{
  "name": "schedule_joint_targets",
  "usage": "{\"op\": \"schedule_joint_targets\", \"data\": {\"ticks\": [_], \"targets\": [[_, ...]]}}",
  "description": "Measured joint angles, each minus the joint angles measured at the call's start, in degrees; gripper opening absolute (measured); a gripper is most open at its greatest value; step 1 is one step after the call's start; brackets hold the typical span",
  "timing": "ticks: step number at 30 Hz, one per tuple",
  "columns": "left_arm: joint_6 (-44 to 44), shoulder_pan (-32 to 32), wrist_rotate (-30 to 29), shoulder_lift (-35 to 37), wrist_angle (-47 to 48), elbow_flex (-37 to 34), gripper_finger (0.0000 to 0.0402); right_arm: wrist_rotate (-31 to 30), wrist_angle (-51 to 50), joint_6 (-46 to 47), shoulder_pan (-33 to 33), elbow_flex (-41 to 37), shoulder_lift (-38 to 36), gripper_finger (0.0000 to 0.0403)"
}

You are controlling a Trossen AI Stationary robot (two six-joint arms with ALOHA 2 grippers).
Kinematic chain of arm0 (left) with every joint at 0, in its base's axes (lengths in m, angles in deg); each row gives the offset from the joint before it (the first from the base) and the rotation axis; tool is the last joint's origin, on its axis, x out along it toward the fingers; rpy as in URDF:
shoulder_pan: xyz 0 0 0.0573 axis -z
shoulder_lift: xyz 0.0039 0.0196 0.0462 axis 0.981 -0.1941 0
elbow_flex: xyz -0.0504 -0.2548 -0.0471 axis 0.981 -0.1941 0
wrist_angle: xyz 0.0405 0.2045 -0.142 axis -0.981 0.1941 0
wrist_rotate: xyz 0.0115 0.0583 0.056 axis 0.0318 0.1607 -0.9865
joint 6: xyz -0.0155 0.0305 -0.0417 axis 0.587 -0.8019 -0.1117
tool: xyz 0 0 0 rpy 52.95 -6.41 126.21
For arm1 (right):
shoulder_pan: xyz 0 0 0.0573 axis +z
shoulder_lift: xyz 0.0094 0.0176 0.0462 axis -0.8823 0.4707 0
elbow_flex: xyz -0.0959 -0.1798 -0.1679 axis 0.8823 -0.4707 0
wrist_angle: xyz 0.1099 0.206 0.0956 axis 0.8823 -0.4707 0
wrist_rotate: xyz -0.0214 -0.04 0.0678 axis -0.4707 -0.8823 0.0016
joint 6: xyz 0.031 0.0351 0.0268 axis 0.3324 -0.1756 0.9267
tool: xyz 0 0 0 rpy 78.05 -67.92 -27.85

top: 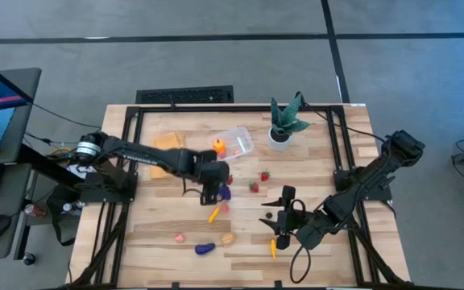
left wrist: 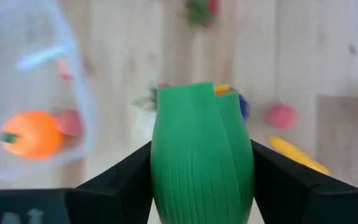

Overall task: Pick and placing Produce into tupperware
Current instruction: Put the green corn into the transparent bin

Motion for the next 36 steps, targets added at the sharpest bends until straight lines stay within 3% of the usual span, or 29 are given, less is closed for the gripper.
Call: {"op": "schedule_joint_targets", "data": {"ticks": [11, 23, 36], "targets": [[-8.48, -12.92, 0.63, 0.04, -3.35, 1.69, 0.0215, 0.02, -3.84, 4.63, 0.00, 0.00, 0.00, 0.0216], [-14.68, -24.75, 11.86, 0.04, -15.78, 1.69, 0.0215, 0.22, -7.50, 15.83, 0.84, -0.97, 0.66, 0.0216], [-13.15, -30.42, 20.74, -2.70, -30.02, -1.48, 0.0215, 0.02, -7.10, 22.64, 1.64, -3.34, 0.66, 0.0216]]}}
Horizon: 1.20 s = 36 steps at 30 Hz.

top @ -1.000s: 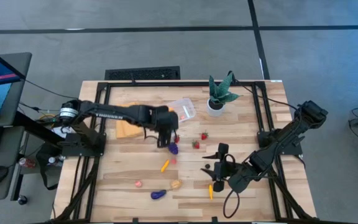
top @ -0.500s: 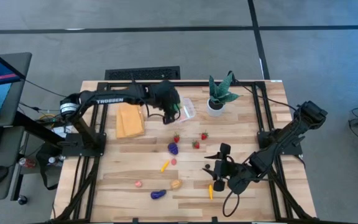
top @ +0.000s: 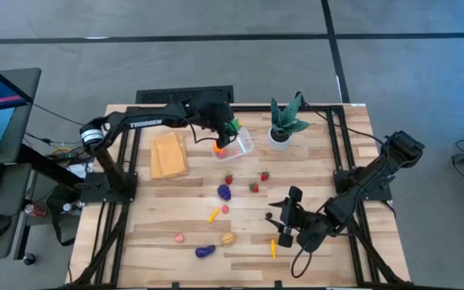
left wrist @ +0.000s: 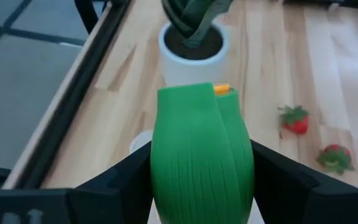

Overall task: Pick and placing Produce into tupperware
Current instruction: Put the green corn into the transparent bin

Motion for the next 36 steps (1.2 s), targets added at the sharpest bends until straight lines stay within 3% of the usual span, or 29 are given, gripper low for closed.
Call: {"op": "schedule_joint_targets", "data": {"ticks": [10, 21, 36], "targets": [[5.01, -0.54, 0.18, -9.39, -7.32, -0.02, 0.0215, 0.01, -0.05, 0.02, 0.00, 0.00, 0.00, 0.0216], [10.66, -1.75, 1.53, -14.88, -12.18, 0.00, 0.0215, 0.00, -0.69, -0.07, -0.05, 0.00, -0.02, 0.0216], [10.57, -1.49, 1.28, -15.09, -11.51, 0.07, 0.0215, 0.00, -1.14, -0.07, -0.04, 0.00, -0.02, 0.0216]]}}
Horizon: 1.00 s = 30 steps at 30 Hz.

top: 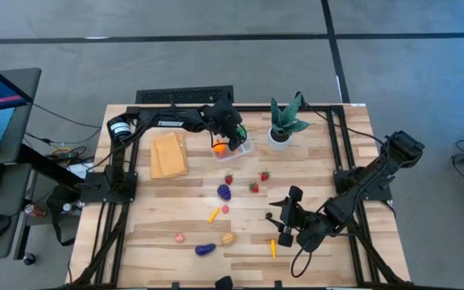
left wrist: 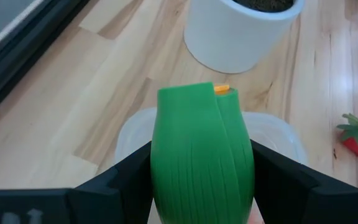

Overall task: Pick and placing Produce into tupperware
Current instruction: Put the green corn into the transparent bin, then put the pink peach into the transparent bin

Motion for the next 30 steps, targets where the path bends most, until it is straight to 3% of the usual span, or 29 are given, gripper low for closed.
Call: {"op": "schedule_joint_targets", "data": {"ticks": [9, 21, 30], "targets": [[-0.70, 0.02, 0.75, 0.00, 1.06, 0.00, 0.0218, 0.00, -0.25, 0.00, 0.00, 0.00, 0.00, 0.0216], [-0.67, 0.52, 1.44, 0.12, 3.68, 1.66, 0.0291, 0.02, -0.27, 0.00, 0.00, 0.00, 0.00, 0.0216], [-5.05, 1.13, 4.15, 0.15, 18.08, 7.24, 0.0296, 0.14, -0.64, 0.00, 0.00, 0.00, 0.00, 0.0216]]}}
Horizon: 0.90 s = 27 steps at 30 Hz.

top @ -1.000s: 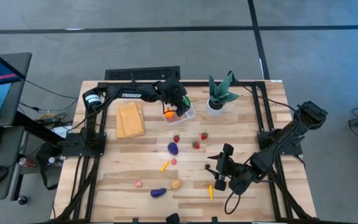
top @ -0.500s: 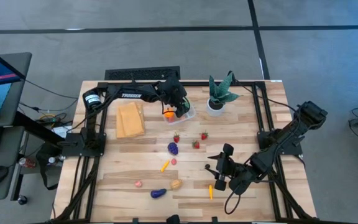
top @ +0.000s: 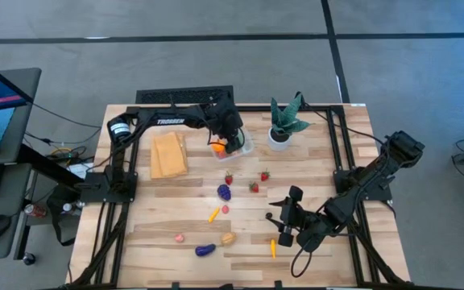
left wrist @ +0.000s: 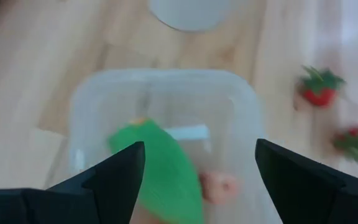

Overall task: Pick and placing Produce into tupperware
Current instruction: Put the pink peach into the transparent bin

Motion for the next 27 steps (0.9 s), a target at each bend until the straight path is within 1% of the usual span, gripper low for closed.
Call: {"op": "schedule_joint_targets", "data": {"ticks": [5, 12, 19, 27], "targets": [[-4.24, 2.02, -0.09, 0.00, 10.07, 4.26, 0.0296, 0.02, -0.42, 0.00, 0.00, 0.00, 0.00, 0.0216], [-7.58, 5.03, -0.09, 0.11, 18.11, 9.32, 0.0296, -0.03, -0.46, -0.06, -0.09, 0.00, 0.00, 0.0216], [-9.24, 7.86, 0.04, 0.20, 28.67, 14.31, 0.0296, -0.07, -0.46, -0.04, -0.09, 0.00, 0.00, 0.0216], [-8.21, 10.46, 0.04, 0.22, 45.28, 16.65, 0.0296, -0.09, -0.88, -0.04, -0.09, 0.00, 0.00, 0.0216]]}}
